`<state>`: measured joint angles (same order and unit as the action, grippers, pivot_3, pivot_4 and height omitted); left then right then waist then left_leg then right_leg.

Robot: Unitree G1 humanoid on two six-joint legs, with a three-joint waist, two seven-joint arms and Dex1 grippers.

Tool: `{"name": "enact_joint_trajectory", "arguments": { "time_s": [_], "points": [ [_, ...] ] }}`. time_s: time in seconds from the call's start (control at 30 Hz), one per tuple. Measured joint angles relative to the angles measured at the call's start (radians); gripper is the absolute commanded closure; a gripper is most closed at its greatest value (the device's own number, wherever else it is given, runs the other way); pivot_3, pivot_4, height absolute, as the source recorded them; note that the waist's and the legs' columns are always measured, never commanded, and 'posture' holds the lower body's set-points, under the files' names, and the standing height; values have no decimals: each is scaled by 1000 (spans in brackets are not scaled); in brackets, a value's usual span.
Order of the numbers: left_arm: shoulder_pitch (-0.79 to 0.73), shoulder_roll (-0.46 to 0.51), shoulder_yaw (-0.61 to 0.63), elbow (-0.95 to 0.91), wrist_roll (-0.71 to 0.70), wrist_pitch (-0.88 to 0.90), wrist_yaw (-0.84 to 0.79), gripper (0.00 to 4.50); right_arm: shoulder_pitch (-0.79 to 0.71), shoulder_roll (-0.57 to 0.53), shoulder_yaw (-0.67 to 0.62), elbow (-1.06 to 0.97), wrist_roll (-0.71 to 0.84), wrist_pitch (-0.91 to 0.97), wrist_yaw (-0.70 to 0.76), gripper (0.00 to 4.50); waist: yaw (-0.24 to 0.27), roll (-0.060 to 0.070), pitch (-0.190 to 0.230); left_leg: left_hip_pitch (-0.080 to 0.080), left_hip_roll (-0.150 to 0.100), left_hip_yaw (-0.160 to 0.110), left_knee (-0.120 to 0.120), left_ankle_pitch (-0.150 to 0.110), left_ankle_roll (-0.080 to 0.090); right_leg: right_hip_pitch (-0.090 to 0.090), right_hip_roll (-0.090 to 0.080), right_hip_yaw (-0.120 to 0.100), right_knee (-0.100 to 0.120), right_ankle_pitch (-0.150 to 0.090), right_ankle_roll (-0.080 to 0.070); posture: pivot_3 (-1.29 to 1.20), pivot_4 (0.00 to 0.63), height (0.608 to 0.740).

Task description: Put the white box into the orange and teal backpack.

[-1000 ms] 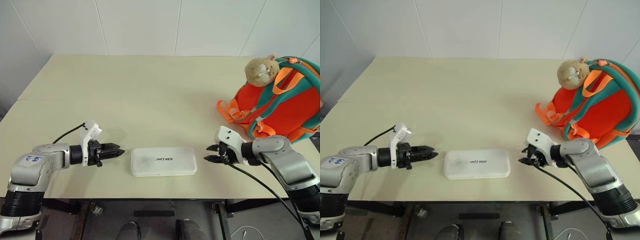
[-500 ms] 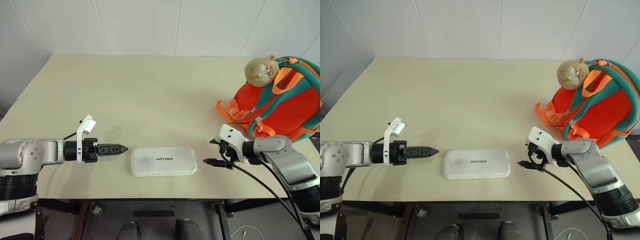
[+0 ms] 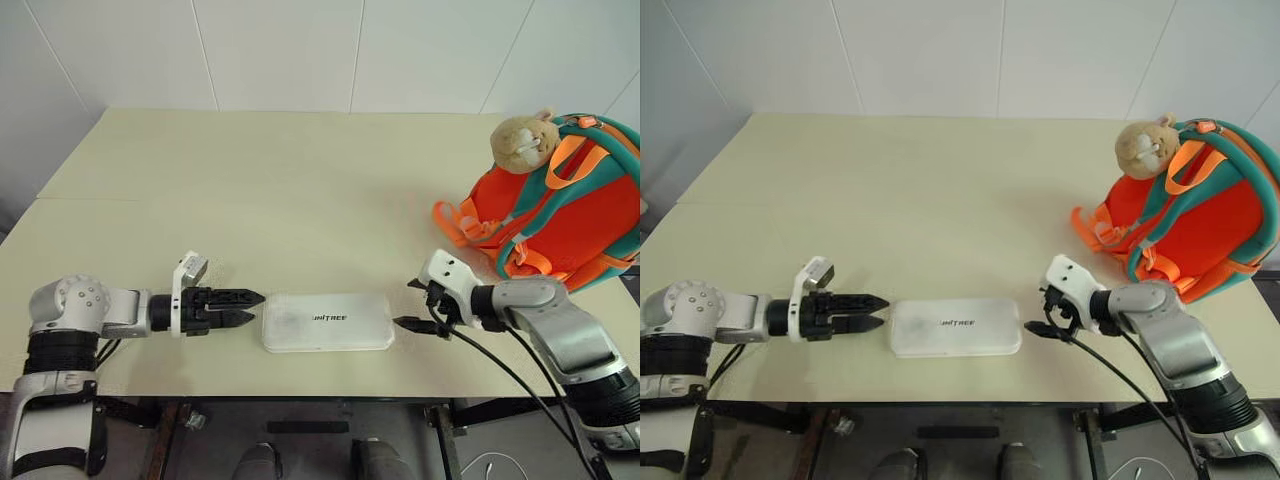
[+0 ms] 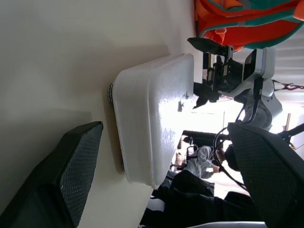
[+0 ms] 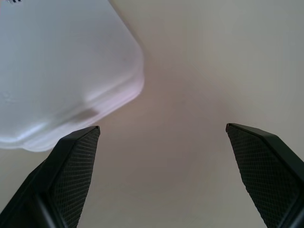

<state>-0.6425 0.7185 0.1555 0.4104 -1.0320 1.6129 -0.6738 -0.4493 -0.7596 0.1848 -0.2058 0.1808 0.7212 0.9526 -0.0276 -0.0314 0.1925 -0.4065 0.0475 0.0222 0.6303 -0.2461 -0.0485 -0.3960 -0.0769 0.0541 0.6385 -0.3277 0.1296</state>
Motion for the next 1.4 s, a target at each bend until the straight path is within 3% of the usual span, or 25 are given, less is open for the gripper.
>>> {"name": "enact_joint_trajectory", "arguments": {
  "time_s": [0.47, 0.57, 0.87, 1.07, 1.4],
  "points": [
    [-12, -64, -33, -20, -42, -2, 69, 20, -7, 23, 13, -1, -1, 3, -14, 0, 0, 0, 0, 1, 0, 0, 0, 0, -1, 1, 0, 0, 0, 0, 0, 0, 150, 740],
    [-11, -96, -11, -50, -21, -7, 96, 592, -11, 24, 15, -1, -2, 3, -14, 0, 2, 0, 0, 0, 0, 0, 0, 0, -1, 1, 0, 0, 0, 0, 0, 0, 150, 740],
    [4, -149, 27, -183, -1, -7, 79, 3195, -14, 23, 10, 2, 0, 2, -16, 0, -2, 0, 0, 1, 0, 0, 0, 0, -1, 1, 0, 0, -1, 0, 0, 0, 150, 740],
    [31, -113, 15, -217, 10, -24, 32, 3250, 12, 23, -83, -10, 46, 27, -49, 0, 0, 0, 0, 1, 0, 0, 0, 0, -1, 1, 0, 0, -1, 0, 0, 0, 150, 740],
    [32, 24, -107, -270, 30, -111, -107, 3250, 128, 14, -489, -153, 268, 210, -134, 0, 0, 0, 0, 1, 0, 0, -1, 0, -1, 2, 0, 0, -2, 0, 0, 0, 150, 740]
  ]
}}
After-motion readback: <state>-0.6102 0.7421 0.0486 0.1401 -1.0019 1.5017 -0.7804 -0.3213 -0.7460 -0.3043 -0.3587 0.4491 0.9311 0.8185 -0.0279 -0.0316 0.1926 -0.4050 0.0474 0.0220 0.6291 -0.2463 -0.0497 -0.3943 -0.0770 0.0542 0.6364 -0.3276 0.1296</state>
